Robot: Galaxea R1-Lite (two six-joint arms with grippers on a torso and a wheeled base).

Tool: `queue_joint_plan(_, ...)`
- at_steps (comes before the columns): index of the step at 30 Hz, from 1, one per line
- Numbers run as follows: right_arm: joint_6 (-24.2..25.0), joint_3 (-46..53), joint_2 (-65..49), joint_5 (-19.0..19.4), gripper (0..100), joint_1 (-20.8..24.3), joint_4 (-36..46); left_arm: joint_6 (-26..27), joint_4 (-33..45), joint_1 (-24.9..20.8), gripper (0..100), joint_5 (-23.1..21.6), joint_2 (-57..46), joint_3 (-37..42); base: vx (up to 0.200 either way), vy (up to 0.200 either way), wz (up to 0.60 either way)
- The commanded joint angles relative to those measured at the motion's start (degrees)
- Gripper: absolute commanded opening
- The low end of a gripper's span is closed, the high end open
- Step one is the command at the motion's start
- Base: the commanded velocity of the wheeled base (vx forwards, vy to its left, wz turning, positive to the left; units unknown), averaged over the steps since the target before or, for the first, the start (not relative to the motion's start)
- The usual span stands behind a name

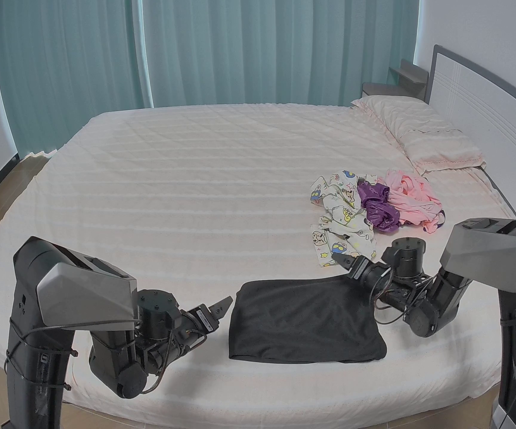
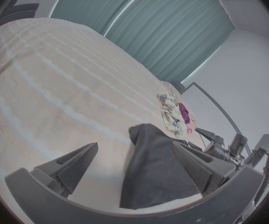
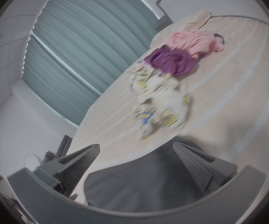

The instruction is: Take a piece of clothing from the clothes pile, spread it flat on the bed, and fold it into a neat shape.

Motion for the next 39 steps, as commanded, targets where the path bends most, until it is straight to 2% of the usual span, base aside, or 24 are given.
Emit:
queue_joint_plan(1, 2.9, 1.2, -2.5, -2.6, 100, 7.6, 0.0, -1.4, -0.7, 4.1, 100, -0.5, 0.4, -1.8, 0.0, 0.0, 0.0)
queue_joint_plan(4, 4.2, 1.1, -1.2, -2.6, 100, 9.9, 0.2, -1.7, -0.6, 5.0, 100, -0.5, 0.4, -2.7, 0.0, 0.0, 0.0)
queue_joint_plan(10, 4.7, -0.3, 3.6, -2.3, 100, 10.3, 0.4, -1.7, -0.6, 5.5, 100, -0.5, 0.4, -2.8, 0.0, 0.0, 0.0)
queue_joint_plan(17, 5.0, -0.9, 4.6, -2.3, 100, 10.5, 1.1, -1.7, -0.6, 5.9, 100, -0.5, 0.4, -3.3, 0.0, 0.0, 0.0)
queue_joint_plan(21, 5.0, -0.9, 4.8, -2.6, 100, 10.7, -1.1, -1.7, -0.7, 5.9, 100, -0.5, 0.3, -3.2, 0.0, 0.0, 0.0)
queue_joint_plan(30, 5.0, 3.5, -4.5, -2.9, 100, 9.0, -5.3, -1.5, -0.8, 5.8, 100, -0.4, -3.1, -1.9, 0.0, 0.0, 0.0)
queue_joint_plan(35, 2.6, 10.3, -14.3, -3.2, 100, 5.0, -5.7, 0.9, 1.0, 5.8, 100, -0.2, -13.5, 1.2, 0.0, 0.0, 0.0)
queue_joint_plan(39, 0.5, 17.4, -23.3, -3.2, 100, 3.0, -5.8, 3.8, 8.1, 6.2, 100, 0.3, -21.5, 1.5, 0.0, 0.0, 0.0)
